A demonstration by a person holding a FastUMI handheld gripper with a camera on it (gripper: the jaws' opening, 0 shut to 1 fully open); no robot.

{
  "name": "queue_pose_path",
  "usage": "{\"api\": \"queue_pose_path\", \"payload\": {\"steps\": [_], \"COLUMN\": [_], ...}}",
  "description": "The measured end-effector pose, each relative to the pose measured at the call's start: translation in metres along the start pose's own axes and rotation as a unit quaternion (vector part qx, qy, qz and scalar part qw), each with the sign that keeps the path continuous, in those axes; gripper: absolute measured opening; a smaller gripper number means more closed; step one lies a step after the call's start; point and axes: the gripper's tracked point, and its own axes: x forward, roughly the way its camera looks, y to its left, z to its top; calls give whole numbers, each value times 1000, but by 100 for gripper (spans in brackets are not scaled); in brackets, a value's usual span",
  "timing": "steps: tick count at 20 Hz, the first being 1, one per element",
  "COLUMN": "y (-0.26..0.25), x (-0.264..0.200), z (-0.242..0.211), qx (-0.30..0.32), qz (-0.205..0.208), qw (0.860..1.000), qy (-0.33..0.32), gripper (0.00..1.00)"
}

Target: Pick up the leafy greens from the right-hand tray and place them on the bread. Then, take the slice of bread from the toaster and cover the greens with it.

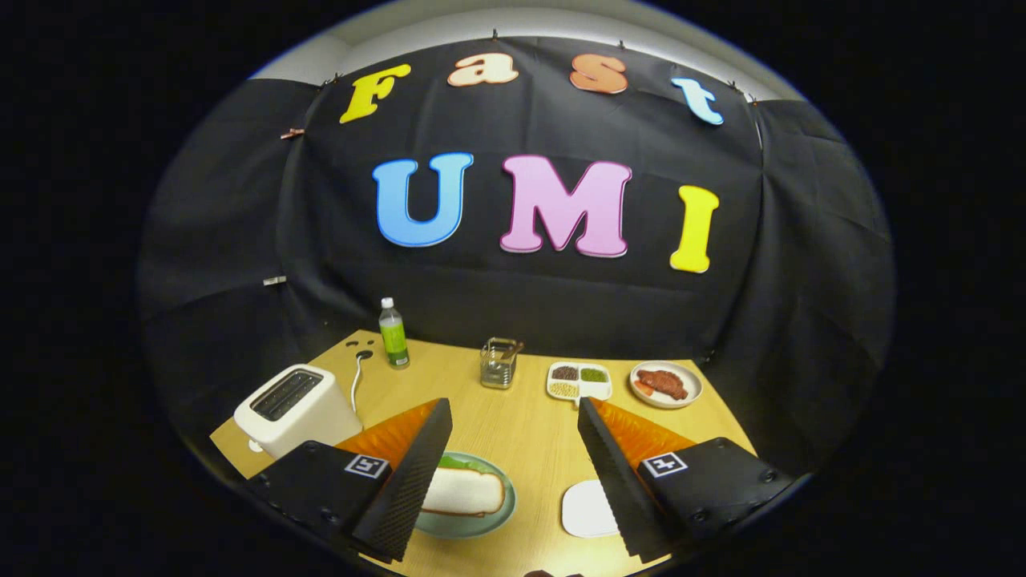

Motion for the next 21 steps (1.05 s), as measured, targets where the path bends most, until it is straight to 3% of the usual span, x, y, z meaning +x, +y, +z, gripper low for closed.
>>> {"api": "queue_pose_path", "payload": {"steps": [5,10,21], "y": [-22,-31,-31], "x": [-39,-62,-38], "z": [49,69,67], "qx": [10,30,44], "qz": [-34,-59,-69], "qw": [998,995,996], "qy": [-51,-68,-46], "gripper": [98,98,98]}}
